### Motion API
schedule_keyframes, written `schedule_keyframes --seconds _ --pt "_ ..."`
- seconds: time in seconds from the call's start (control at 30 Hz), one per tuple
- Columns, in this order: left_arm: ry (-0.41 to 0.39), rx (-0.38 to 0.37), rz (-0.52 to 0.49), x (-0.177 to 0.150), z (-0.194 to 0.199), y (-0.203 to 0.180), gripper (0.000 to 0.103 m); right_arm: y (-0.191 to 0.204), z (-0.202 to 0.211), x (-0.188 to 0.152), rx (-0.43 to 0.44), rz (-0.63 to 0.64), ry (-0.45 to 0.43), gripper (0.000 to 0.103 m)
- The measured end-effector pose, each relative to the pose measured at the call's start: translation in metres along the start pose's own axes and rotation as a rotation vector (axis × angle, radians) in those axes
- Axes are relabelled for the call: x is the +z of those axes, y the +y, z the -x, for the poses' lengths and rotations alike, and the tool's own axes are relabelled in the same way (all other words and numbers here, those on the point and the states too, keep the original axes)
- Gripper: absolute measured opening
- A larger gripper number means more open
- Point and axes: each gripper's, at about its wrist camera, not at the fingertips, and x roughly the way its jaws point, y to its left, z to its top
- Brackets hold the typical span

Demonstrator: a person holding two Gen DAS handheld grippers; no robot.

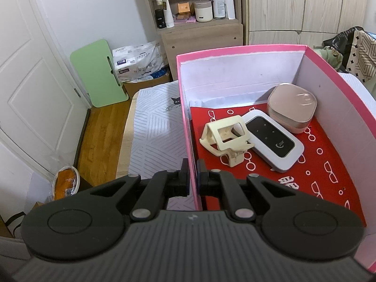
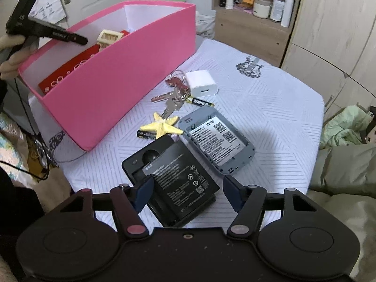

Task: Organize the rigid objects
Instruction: 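Move the right gripper back toward the remaining items on the table, then grasp the small black battery with the right gripper, then carry the black battery into the pink box and open the right gripper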

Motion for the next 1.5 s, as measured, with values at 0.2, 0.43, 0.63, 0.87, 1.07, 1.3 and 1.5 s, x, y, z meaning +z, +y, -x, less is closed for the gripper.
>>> schedule_keyframes --seconds 0.2,0.43,0.63,0.87,1.07,1.3,1.5 --pt "0.0 0.001 0.001 0.0 0.0 0.0 0.006 -0.003 -0.015 0.002 0.036 -0.05 0.015 0.071" --pt "-0.001 0.005 -0.002 0.0 0.001 0.0 0.006 -0.009 -0.009 0.011 -0.003 -0.121 -0.048 0.054" --pt "-0.001 0.003 0.003 0.001 0.001 0.001 0.007 -0.029 -0.01 0.018 0.015 -0.218 -0.077 0.02" --pt "-0.001 0.008 0.002 0.001 0.002 0.002 0.007 -0.03 -0.006 0.027 0.022 -0.261 -0.126 0.009" --pt "-0.003 0.005 0.009 0.001 0.003 0.003 0.007 -0.03 0.002 0.04 0.043 -0.277 -0.169 0.009" --pt "-0.013 -0.011 0.027 0.0 0.004 0.006 0.005 -0.017 0.032 0.069 0.126 -0.235 -0.296 0.01" --pt "-0.02 -0.013 0.028 0.0 0.004 0.006 0.005 0.009 0.039 0.117 0.296 -0.162 -0.325 0.01"
